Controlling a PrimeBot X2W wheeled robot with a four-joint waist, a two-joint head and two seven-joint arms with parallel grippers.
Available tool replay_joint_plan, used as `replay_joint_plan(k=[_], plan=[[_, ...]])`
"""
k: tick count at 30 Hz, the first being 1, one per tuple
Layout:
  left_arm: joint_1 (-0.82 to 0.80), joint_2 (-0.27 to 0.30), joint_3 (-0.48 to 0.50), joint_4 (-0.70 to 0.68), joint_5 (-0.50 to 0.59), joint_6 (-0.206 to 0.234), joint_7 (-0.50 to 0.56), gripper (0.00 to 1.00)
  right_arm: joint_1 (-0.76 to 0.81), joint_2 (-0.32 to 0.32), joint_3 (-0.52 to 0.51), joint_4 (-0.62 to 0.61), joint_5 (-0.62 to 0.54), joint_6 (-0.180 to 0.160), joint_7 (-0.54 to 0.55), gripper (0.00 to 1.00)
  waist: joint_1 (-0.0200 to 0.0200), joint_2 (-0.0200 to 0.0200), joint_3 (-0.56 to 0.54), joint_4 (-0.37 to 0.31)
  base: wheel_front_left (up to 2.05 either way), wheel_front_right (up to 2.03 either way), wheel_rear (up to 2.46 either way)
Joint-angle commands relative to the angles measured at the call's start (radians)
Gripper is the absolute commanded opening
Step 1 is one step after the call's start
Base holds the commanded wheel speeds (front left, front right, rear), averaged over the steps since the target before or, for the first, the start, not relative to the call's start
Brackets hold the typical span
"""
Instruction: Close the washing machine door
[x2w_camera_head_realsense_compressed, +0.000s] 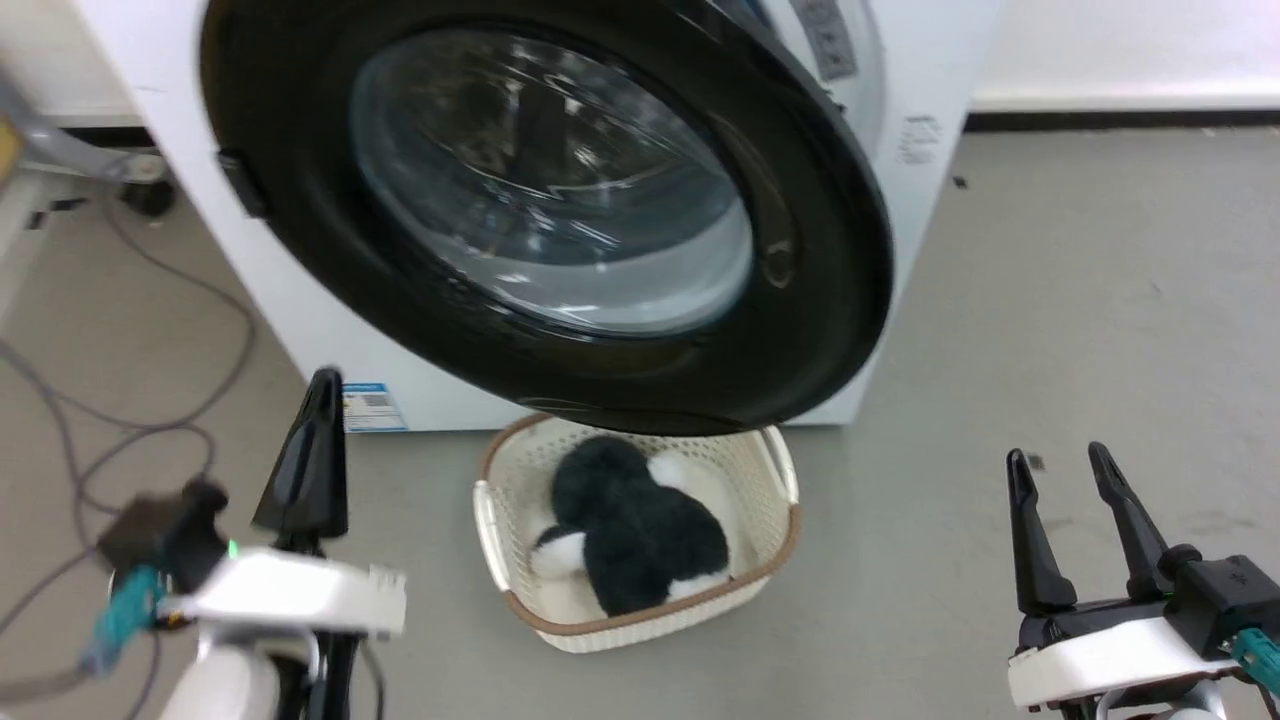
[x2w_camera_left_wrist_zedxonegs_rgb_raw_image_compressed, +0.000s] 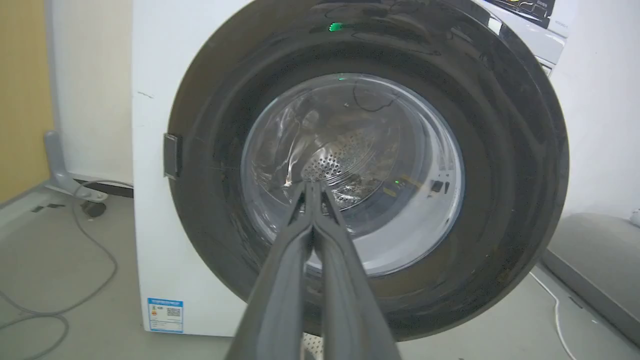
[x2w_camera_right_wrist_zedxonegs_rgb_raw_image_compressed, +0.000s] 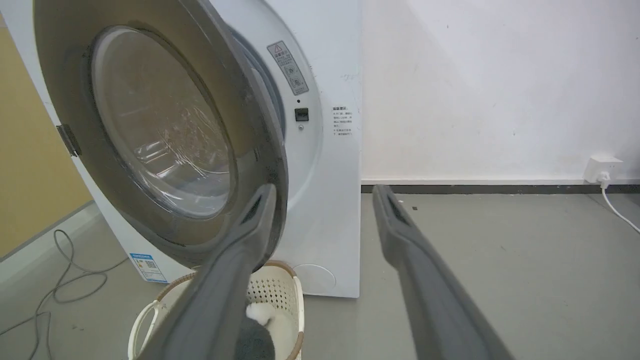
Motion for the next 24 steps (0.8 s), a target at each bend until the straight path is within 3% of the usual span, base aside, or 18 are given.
replay_joint_plan(k=[1, 4, 5, 6, 7, 15, 24], plan=[[0.061, -0.032, 0.034, -0.049, 0.070, 0.005, -0.004, 0.00, 0.010, 0.001, 0.003, -0.004, -0.007, 0.001, -0.005, 1.00, 0.0000, 0.0000, -0.021, 0.028, 0.00, 0.00, 0.00], [0.144, -0.092, 0.097, -0.126, 0.183, 0.001, -0.004, 0.00, 0.013, 0.001, 0.011, -0.002, -0.008, 0.001, -0.005, 1.00, 0.0000, 0.0000, -0.028, 0.040, 0.00, 0.00, 0.00], [0.169, -0.108, 0.109, -0.138, 0.218, -0.001, -0.004, 0.12, 0.015, 0.001, 0.013, 0.000, -0.009, 0.001, -0.005, 1.00, 0.0000, 0.0000, -0.030, 0.042, 0.00, 0.00, 0.00], [0.193, -0.127, 0.117, -0.142, 0.246, -0.003, -0.004, 0.65, 0.016, 0.001, 0.014, 0.001, -0.009, 0.001, -0.005, 1.00, 0.0000, 0.0000, -0.031, 0.045, 0.00, 0.00, 0.00], [0.213, -0.149, 0.123, -0.144, 0.264, -0.010, -0.004, 1.00, 0.018, 0.001, 0.015, 0.002, -0.009, 0.001, -0.005, 1.00, 0.0000, 0.0000, -0.032, 0.047, 0.00, 0.00, 0.00], [0.287, -0.212, 0.125, -0.090, 0.389, -0.067, -0.004, 1.00, 0.031, 0.001, 0.029, 0.012, -0.005, 0.001, -0.005, 1.00, 0.0000, 0.0000, -0.040, 0.055, 0.00, 0.00, 0.00], [0.289, -0.236, 0.132, -0.057, 0.448, -0.088, -0.004, 1.00, 0.039, 0.001, 0.049, 0.021, -0.012, 0.001, -0.005, 1.00, 0.0000, 0.0000, -0.037, 0.067, 0.00, 0.00, 0.00]])
